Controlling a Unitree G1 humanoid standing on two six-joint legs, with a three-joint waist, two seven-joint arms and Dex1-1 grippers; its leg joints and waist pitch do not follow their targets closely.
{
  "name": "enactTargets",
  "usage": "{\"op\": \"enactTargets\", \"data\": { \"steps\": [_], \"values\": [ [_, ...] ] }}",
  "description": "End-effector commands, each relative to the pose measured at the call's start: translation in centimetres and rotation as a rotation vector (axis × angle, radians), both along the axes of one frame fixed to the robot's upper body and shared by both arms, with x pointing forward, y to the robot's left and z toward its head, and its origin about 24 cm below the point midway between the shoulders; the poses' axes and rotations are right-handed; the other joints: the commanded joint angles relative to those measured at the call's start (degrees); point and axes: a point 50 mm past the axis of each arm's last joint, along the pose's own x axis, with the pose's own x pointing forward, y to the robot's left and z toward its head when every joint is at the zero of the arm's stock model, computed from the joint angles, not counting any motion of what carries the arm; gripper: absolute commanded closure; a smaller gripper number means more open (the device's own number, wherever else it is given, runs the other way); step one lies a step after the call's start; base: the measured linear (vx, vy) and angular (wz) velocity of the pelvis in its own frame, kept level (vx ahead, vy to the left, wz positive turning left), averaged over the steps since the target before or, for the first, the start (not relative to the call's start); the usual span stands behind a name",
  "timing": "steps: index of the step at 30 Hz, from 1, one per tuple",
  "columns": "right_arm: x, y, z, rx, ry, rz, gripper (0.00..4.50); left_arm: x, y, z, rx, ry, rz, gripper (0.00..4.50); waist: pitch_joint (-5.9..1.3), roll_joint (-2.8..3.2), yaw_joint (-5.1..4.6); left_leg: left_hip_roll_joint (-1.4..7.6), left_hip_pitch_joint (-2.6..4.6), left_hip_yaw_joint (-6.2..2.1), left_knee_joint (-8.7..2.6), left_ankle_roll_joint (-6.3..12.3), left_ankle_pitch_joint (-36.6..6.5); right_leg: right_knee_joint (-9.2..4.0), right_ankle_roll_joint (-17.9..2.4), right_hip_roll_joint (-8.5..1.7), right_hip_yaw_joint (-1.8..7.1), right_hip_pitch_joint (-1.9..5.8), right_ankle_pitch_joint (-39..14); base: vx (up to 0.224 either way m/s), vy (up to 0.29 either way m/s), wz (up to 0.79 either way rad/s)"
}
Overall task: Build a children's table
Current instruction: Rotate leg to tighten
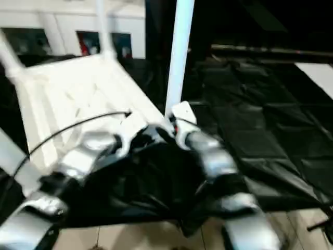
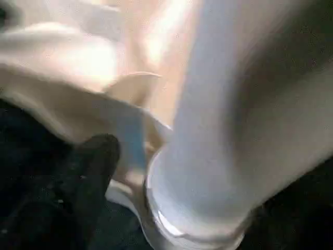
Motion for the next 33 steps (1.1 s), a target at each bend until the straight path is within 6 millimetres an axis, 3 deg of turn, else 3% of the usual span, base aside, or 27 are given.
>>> {"op": "enactTargets", "data": {
  "steps": [1, 4, 7, 11, 16, 17, 33],
  "values": [
    [-0.9, -0.9, 1.0, -0.001, 0.008, 0.126, 0.3, -1.2, -0.7, 0.5, -0.09, 0.011, -0.164, 4.5, -4.05, -0.34, 0.43, -0.26, 0.41, 0.99, -3.29, 2.22, -14.21, -3.89, -9.57, -1.6, 1.63, 3.44, -14.91, 0.0, 0.0, 0.0],
    [-2.2, -2.6, 1.3, -0.024, 0.061, 0.246, 0.3, -2.0, 0.3, 0.8, -0.085, 0.031, -0.264, 4.5, -4.03, -0.31, 0.61, -0.27, 0.68, 1.17, -3.23, 2.29, -14.81, -3.74, -10.89, -1.38, 1.67, 3.08, -13.54, 0.0, 0.0, 0.0],
    [-3.1, -3.2, 1.3, -0.047, 0.115, 0.331, 0.3, -2.6, 0.8, 1.1, -0.108, 0.068, -0.313, 4.5, -3.9, -0.32, 0.8, -0.2, 0.47, 1.04, -3.34, 2.38, -15.38, -3.68, -10.82, -1.53, 1.62, 3.25, -14.83, 0.0, 0.0, 0.0],
    [-3.7, -3.1, 1.1, -0.047, 0.156, 0.372, 0.3, -3.1, 1.0, 1.2, -0.122, 0.089, -0.359, 4.5, -3.75, -0.49, 0.77, -0.13, 0.42, 0.97, -3.46, 1.79, -16.47, -4.02, -9.83, -1.71, 1.61, 3.0, -18.64, 0.0, 0.0, 0.0],
    [-3.3, -2.3, 0.7, -0.049, 0.146, 0.362, 0.3, -3.2, 0.8, 1.2, -0.13, 0.081, -0.357, 4.5, -3.76, -0.72, 0.76, -0.23, 0.32, 0.95, -3.44, 1.13, -16.04, -4.0, -9.27, -1.68, 1.62, 2.97, -19.24, 0.0, 0.0, 0.0],
    [-3.2, -2.2, 0.7, -0.045, 0.148, 0.36, 0.57, -3.2, 0.8, 1.2, -0.131, 0.081, -0.358, 4.5, -3.77, -0.69, 0.73, -0.23, 0.34, 0.95, -3.42, 1.08, -16.13, -4.02, -9.2, -1.7, 1.62, 2.92, -19.42, 0.0, 0.0, 0.0],
    [-3.7, -1.6, 0.1, -0.022, 0.193, 0.382, 1.7, -2.9, 1.1, 1.2, -0.125, 0.065, -0.32, 4.5, -3.72, -0.99, 0.39, -0.29, 0.21, 0.93, -3.35, 1.25, -15.81, -4.14, -8.14, -1.69, 1.6, 2.88, -21.17, 0.0, 0.0, 0.0]
  ]
}}
